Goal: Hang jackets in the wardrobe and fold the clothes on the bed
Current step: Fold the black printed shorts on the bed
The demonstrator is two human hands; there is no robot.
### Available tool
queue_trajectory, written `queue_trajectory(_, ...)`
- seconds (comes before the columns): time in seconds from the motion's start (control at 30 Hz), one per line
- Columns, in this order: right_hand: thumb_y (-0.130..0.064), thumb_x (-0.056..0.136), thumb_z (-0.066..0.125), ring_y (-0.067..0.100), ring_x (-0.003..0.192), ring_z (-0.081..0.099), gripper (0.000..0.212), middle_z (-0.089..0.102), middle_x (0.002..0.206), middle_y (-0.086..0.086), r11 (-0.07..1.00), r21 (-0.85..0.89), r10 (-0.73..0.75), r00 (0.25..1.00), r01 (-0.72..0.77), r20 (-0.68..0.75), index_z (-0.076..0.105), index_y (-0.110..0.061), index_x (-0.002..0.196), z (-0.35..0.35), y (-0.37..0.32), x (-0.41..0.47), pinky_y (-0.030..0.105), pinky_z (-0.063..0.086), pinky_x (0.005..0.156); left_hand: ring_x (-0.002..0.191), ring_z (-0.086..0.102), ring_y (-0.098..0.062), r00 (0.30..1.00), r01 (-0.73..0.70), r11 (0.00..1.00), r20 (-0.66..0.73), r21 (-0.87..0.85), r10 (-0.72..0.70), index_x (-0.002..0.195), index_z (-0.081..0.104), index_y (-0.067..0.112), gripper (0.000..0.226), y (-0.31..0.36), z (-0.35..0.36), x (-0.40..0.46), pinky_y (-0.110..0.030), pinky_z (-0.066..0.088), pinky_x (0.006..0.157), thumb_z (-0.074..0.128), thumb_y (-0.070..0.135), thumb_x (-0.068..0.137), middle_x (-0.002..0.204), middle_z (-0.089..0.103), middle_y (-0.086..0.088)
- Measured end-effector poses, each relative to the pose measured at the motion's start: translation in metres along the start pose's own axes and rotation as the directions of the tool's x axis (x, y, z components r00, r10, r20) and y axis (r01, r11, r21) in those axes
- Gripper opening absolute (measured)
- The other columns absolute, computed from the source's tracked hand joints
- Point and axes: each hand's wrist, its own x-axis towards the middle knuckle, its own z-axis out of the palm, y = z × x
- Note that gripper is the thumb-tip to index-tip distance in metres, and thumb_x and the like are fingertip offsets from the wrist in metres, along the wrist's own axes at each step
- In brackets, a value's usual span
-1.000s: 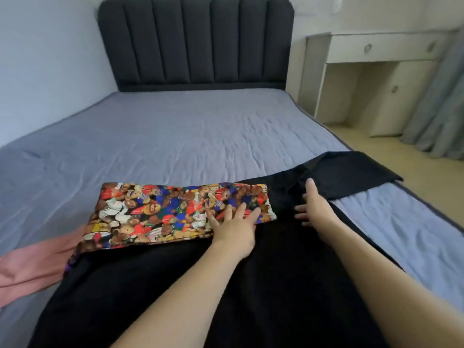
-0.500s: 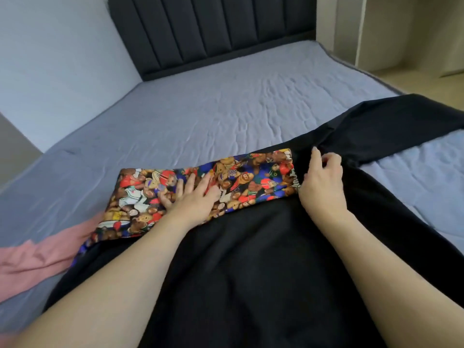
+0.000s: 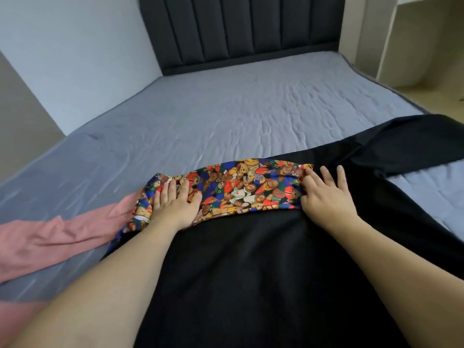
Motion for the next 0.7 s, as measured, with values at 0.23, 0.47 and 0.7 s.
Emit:
queue_trajectory(0.23,-0.043,0.1,0.024,0.013,0.15,-0.005,0.054,0.004,0.163,-0.013,0.967,0.254,0.0,0.998,-0.018,0.069,0.014,-0.04,0.153,0.001,0.014,0.004,0.047,-0.011,0.119,0.148,-0.02,-0.026,0.98,-0.195,0.976,-0.048,-0.102,0.191,0.15,-0.002,0.051,0.065,0.08,-0.022,-0.011,-0.073,-0.025,0.098,0.007,0.072,0.09,0.163,-0.011,0.01)
queue_trajectory(0.47,-0.062,0.096,0.006,0.019,0.149,-0.013,0.061,-0.009,0.163,-0.001,0.99,0.115,0.067,0.992,-0.079,0.104,-0.002,-0.042,0.153,0.008,0.011,0.007,0.048,-0.016,0.117,0.149,-0.02,-0.023,0.999,-0.009,0.99,-0.043,0.139,0.015,0.155,-0.007,0.036,0.079,0.015,-0.009,0.006,-0.065,-0.017,0.11,-0.003,0.076,0.087,0.164,-0.013,0.002)
queue_trajectory(0.7,-0.057,0.096,0.014,0.018,0.15,-0.007,0.069,-0.004,0.164,-0.002,0.989,0.112,0.081,0.99,-0.094,0.119,-0.008,-0.029,0.155,0.012,0.011,0.01,0.049,-0.01,0.119,0.148,-0.022,-0.029,0.959,-0.279,0.953,-0.024,0.115,0.284,0.154,-0.004,0.042,0.074,0.092,-0.021,-0.019,-0.073,-0.016,0.104,0.004,0.076,0.088,0.163,-0.013,0.005)
